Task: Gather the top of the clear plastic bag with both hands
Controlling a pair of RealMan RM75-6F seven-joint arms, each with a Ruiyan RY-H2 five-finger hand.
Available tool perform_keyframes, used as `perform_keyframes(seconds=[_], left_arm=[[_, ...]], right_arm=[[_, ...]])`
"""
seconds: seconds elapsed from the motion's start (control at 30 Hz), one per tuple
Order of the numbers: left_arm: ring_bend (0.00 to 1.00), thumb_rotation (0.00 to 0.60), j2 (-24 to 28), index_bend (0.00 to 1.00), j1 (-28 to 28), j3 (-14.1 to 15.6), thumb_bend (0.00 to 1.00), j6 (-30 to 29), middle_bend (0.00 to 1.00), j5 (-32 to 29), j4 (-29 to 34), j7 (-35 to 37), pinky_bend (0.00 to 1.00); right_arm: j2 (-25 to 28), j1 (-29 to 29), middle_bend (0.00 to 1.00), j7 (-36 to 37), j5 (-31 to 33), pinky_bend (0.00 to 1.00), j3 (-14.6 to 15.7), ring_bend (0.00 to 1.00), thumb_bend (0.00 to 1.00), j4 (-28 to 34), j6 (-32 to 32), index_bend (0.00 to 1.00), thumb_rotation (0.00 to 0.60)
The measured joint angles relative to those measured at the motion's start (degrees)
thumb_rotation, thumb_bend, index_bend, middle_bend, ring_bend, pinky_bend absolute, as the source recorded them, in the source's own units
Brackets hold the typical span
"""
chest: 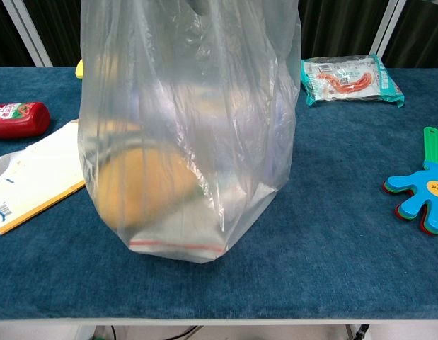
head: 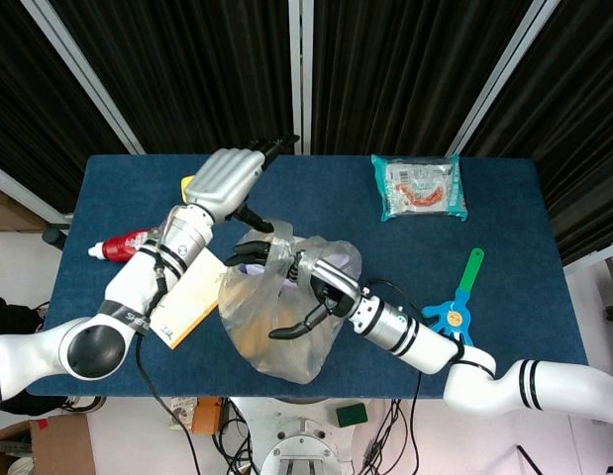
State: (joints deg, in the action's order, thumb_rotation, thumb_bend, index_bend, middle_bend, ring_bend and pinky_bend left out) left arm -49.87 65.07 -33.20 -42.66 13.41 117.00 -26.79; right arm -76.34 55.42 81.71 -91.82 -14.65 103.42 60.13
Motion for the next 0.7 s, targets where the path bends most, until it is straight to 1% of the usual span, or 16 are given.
perform_keyframes(seconds=[0.1,0.2,0.47,0.7], left_arm=[[0.1,0.6,1.0,0.07,0.7,1.7,0.0,3.6,0.16,-0.6,-1.0,1.5,0.22],[0.1,0.6,1.8,0.07,1.5,4.1,0.0,6.9,0.16,-0.6,-2.5,3.9,0.22],[0.1,0.6,2.5,0.06,2.3,7.3,0.0,12.6,0.16,0.9,-5.1,10.3,0.21],[0.1,0.6,3.7,0.06,3.0,11.8,0.0,18.3,0.16,2.5,-7.9,14.7,0.21]], right_arm=[[0.4,-0.1,0.17,0.5,-0.5,0.09,0.1,0.02,0.07,0.3,0.7,0.17,0.6],[0.7,-0.3,0.18,1.0,-0.8,0.09,0.2,0.03,0.07,0.6,1.5,0.17,0.6],[1.5,-0.6,0.18,2.3,-1.0,0.09,0.3,0.03,0.07,1.1,2.7,0.17,0.6],[2.8,-0.8,0.18,2.7,-0.1,0.09,-0.8,0.03,0.07,1.5,3.7,0.17,0.6]])
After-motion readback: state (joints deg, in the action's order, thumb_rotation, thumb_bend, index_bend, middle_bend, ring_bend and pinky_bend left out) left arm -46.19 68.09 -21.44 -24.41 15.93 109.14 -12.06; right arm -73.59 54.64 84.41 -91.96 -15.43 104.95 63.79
